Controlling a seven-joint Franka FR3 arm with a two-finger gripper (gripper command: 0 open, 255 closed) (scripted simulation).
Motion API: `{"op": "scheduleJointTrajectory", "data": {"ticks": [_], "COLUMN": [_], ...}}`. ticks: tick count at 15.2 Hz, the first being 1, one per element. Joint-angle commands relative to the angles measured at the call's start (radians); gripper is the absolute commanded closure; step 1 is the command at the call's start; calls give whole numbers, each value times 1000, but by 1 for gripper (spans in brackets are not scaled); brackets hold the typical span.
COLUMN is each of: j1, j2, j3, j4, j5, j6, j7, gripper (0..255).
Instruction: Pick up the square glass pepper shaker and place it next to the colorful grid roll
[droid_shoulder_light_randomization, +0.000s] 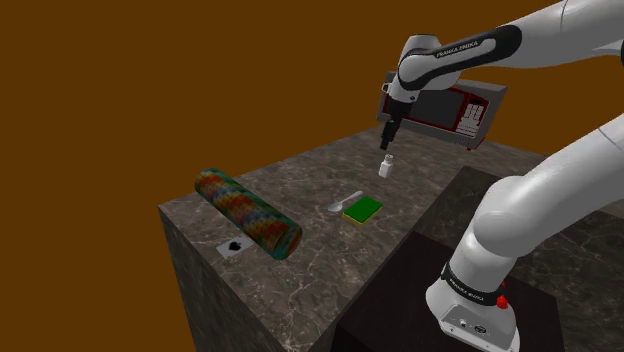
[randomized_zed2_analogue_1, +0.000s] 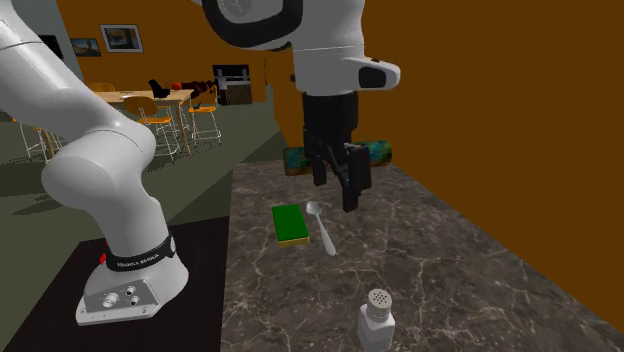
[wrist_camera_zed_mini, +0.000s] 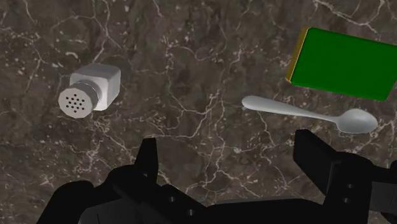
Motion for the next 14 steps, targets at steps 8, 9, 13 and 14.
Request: {"op": "scheduleJointTrajectory", "data": {"ticks": [8, 9, 13, 14], "j1": [25, 30, 33, 34], "j2": [295, 336, 444, 456], "j3": [-200, -221, -254, -255], "j4": [98, 117, 149, 145], "j5": [101, 131, 222, 232], "j6": [209, 227, 284, 297], "j7": [-280, -320, -420, -428], "gripper": [0, 0, 0, 0]}}
